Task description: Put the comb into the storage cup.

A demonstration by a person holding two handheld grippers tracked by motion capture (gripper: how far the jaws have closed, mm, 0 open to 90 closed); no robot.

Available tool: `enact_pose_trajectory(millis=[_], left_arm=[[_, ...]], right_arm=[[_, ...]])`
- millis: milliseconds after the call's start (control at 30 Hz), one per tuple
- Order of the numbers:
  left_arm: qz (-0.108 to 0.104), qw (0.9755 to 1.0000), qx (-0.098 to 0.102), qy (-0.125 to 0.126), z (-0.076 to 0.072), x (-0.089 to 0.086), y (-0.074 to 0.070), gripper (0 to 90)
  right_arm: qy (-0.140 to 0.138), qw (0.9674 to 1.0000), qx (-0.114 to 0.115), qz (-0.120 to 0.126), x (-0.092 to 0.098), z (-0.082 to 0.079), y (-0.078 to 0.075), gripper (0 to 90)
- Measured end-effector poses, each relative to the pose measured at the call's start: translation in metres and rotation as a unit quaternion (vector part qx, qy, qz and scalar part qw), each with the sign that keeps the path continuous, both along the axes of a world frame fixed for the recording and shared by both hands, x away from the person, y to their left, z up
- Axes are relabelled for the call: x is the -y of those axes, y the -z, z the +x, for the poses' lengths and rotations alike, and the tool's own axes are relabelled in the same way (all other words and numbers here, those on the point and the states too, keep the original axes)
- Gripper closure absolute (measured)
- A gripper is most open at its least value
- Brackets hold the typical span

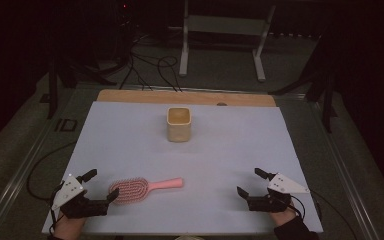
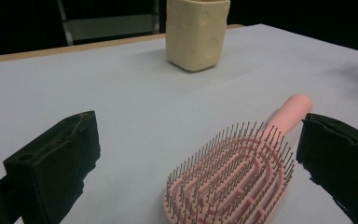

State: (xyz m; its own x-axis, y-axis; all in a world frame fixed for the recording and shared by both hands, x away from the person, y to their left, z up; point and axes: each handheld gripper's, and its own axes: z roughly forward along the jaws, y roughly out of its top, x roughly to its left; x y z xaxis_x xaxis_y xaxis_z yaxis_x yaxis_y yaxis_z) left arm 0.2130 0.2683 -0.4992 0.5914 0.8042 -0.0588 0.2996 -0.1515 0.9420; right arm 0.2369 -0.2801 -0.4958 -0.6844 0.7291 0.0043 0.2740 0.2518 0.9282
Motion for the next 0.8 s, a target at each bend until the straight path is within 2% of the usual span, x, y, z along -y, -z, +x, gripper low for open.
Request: enact_pose_trajectory(millis=[800], left_arm=[[0.008, 0.9999, -0.005, 0.004, 0.0009, 0.0024, 0.0006, 0.2]], right_arm=[[-0.001, 1.0, 0.005, 0.005, -0.001, -0.0008, -0.001, 8.6]])
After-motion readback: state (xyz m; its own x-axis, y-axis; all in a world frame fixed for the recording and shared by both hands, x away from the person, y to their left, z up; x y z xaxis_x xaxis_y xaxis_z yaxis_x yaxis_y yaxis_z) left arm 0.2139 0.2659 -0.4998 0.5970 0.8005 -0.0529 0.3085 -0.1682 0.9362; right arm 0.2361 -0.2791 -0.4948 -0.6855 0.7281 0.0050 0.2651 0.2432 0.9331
